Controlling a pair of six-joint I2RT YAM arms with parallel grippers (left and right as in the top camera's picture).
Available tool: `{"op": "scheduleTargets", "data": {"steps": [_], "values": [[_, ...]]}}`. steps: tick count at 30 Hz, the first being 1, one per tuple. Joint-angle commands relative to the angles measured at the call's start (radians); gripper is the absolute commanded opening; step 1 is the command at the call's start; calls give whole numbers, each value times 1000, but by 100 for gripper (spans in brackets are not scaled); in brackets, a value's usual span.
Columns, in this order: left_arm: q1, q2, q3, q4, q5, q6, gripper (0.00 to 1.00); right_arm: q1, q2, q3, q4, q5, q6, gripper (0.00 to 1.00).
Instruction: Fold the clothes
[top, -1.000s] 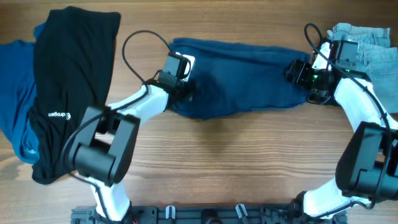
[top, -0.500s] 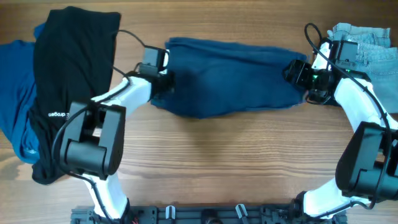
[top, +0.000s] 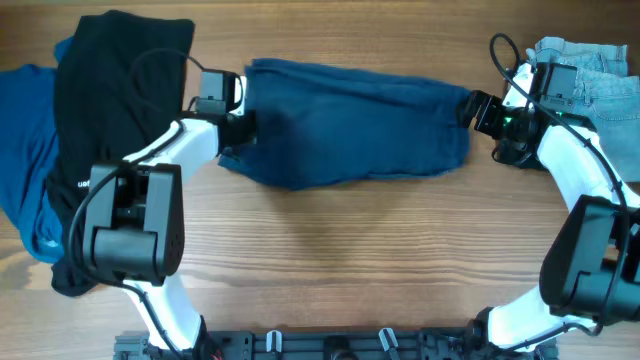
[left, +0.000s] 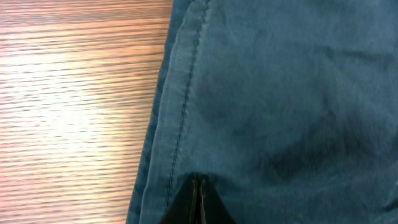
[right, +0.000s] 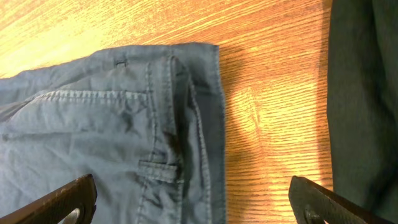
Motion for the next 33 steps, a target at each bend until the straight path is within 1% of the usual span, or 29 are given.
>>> {"op": "scheduleTargets", "data": {"steps": [1, 3, 5, 6, 7, 8, 9, 10, 11, 20, 22, 23, 24, 25, 26, 28, 30, 32, 33], "values": [[16, 57, -45, -37, -51, 16, 4, -2, 75, 5, 26, -32, -21, 97], [16, 57, -45, -35, -51, 16, 4, -2, 97, 5, 39, -64, -21, 90], [16, 57, -45, -35, -51, 16, 4, -2, 122, 4, 48, -93, -28, 77], [16, 57, -45, -35, -51, 16, 4, -1, 135, 4, 48, -97, -28, 73], [16, 57, -45, -35, -51, 16, 4, -2, 141, 4, 47, -108, -28, 73], [16, 57, -45, -35, -51, 16, 4, -1, 153, 4, 48, -111, -27, 73], [16, 57, -45, -34, -51, 16, 4, -1, 168, 4, 52, -114, -27, 79], [16, 57, -45, -34, -51, 16, 4, -2, 180, 4, 55, -114, -26, 82], [16, 57, -45, -33, -51, 16, 4, -2, 193, 4, 56, -115, -24, 82], [16, 57, -45, -24, -51, 11, 4, 17, 268, 4, 63, -215, -16, 82], [16, 57, -45, -18, -51, 8, 4, 29, 275, 3, 61, -265, -18, 79], [16, 57, -45, -13, -51, 8, 4, 39, 281, 3, 62, -268, -17, 74], [16, 57, -45, -11, -51, 8, 4, 45, 283, 3, 59, -267, -17, 68], [16, 57, -45, -10, -51, 8, 4, 48, 285, 3, 57, -267, -17, 65], [16, 57, -45, -8, -51, 8, 4, 50, 286, 3, 55, -267, -17, 58], [16, 57, -45, -8, -51, 8, 4, 50, 287, 3, 56, -267, -16, 37], [16, 57, -45, -12, -51, 8, 4, 43, 287, 3, 62, -262, -3, 24], [16, 57, -45, -18, -51, 5, 4, 23, 287, 3, 62, -260, 9, 6], [16, 57, -45, -21, -51, 4, 4, 13, 287, 3, 64, -264, 9, 4]]}}
